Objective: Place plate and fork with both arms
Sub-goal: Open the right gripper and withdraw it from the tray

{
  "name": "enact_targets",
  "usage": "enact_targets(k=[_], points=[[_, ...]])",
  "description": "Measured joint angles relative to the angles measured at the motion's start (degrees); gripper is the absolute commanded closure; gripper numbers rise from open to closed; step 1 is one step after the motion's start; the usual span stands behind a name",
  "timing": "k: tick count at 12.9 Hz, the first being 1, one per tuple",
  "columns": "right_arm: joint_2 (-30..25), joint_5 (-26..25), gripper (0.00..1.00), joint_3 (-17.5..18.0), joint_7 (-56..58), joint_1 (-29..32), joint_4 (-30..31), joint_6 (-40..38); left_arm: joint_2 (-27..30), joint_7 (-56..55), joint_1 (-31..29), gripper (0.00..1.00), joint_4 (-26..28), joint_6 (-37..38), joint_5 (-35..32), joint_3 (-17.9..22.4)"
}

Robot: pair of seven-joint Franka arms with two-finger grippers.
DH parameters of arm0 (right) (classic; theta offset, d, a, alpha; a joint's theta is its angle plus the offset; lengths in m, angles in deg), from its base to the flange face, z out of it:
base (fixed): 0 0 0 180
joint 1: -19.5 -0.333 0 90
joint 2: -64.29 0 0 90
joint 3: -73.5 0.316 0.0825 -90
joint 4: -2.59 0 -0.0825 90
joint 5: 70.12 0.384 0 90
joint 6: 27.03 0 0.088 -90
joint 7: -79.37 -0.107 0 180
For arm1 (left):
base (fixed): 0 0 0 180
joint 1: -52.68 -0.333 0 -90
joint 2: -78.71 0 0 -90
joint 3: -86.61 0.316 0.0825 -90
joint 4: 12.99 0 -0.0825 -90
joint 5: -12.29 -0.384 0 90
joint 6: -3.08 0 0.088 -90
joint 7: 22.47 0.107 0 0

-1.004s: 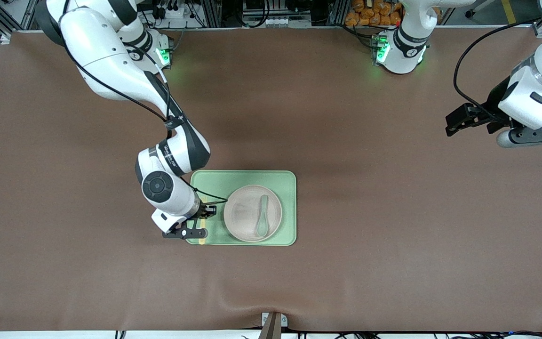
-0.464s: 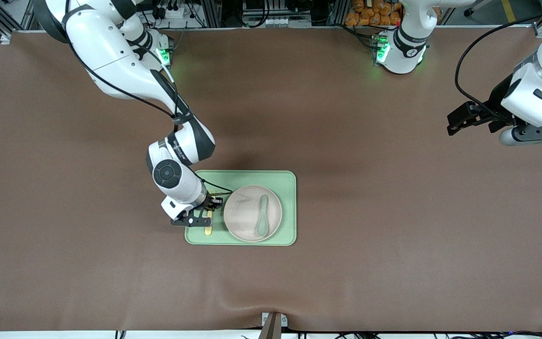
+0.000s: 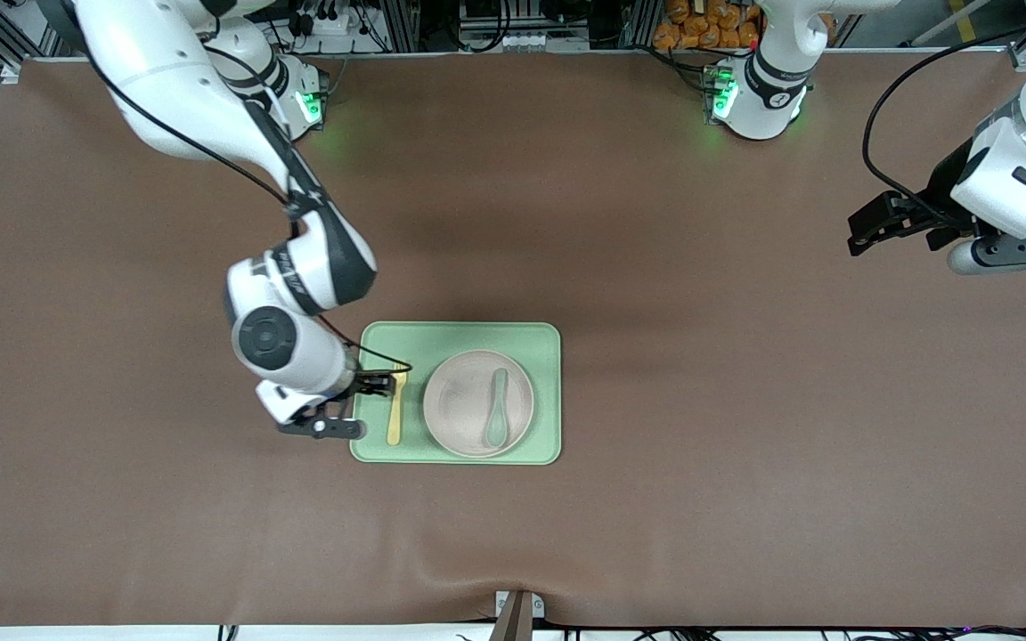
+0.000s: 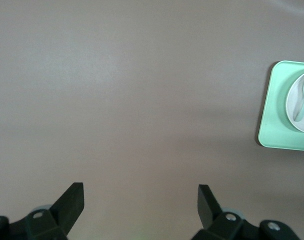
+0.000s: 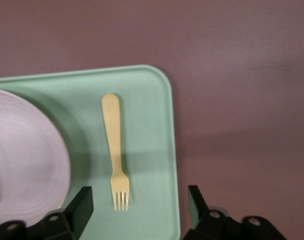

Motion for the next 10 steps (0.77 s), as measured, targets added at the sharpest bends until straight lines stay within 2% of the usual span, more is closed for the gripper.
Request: enact_targets(k=[2,6,8,10], points=[[-3.0,-0.1,0.0,6.4,0.0,7.4,-4.0,-8.2,0.1,0.0,0.0,0.0,-0.1,0.0,0.0,0.0],[-6.3,-0.1,0.0,13.3,3.0,15.3,-10.7,-18.4,0.2,0.0,-0.1,0.0,-0.2,0.0,0.0,0.0],[-7.4,-0.2,0.0,13.9,3.7,16.2,-12.7,-19.8,0.2,0.0,-0.1,0.0,-0.2,0.0,0.0,0.0],[-8.3,-1.1,0.0,12.8,3.8,15.7,-17.1,-25.6,0.2,0.0,-0.1,0.0,-0.2,0.0,0.0,0.0]])
